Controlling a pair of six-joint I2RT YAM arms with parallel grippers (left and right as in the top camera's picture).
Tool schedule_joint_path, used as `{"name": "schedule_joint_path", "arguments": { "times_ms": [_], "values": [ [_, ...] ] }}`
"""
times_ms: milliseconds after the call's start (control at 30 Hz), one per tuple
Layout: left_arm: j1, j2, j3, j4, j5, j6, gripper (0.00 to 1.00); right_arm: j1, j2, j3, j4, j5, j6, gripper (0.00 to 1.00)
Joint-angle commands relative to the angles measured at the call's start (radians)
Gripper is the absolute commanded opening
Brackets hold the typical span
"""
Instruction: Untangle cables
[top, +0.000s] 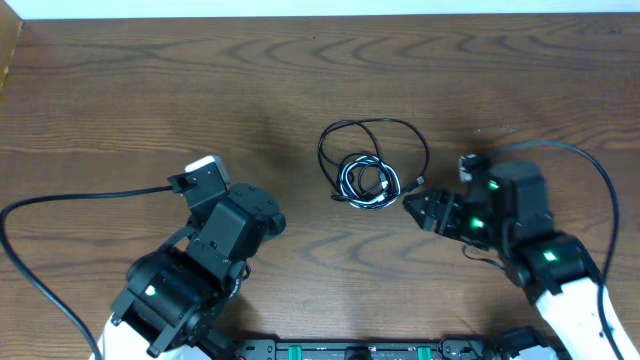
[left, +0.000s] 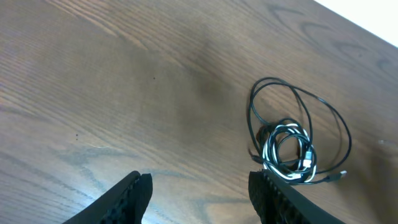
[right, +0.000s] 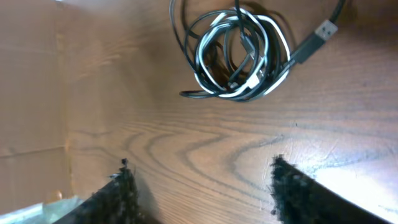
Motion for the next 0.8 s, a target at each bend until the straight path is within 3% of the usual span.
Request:
{"name": "schedule_joint_path", "arguments": {
  "times_ms": [0,33,67,100,200,767],
  "values": [
    [0.006,0.02,0.0,-0.006,-0.031,0.002,0.57,0.057,0.079,0.053,0.003,0.111,0.089,0.55],
    [0.006,0.027,0.0,-0.01,-0.031,0.002,0.57,0.067,0.107,0.055,0.018,0.115,0.124,0.49],
    [0.006,0.033,0.0,-0.013,-0.031,0.002,0.64,0.071,0.126,0.055,0.031,0.115,0.145,0.46],
    [0.006,0.041,0.0,-0.018,-0.031,0.002,0.76,0.074,0.148,0.055,0.047,0.115,0.162,0.42],
    [0.006,0.064,0.0,-0.032,-0.031,0.002,0.85,0.074,0.208,0.055,0.093,0.115,0.18,0.38],
    [0.006,0.182,0.0,-0.069,-0.031,0.002,0.98,0.164,0.52,0.055,0.342,0.151,0.262,0.39]
  ]
}}
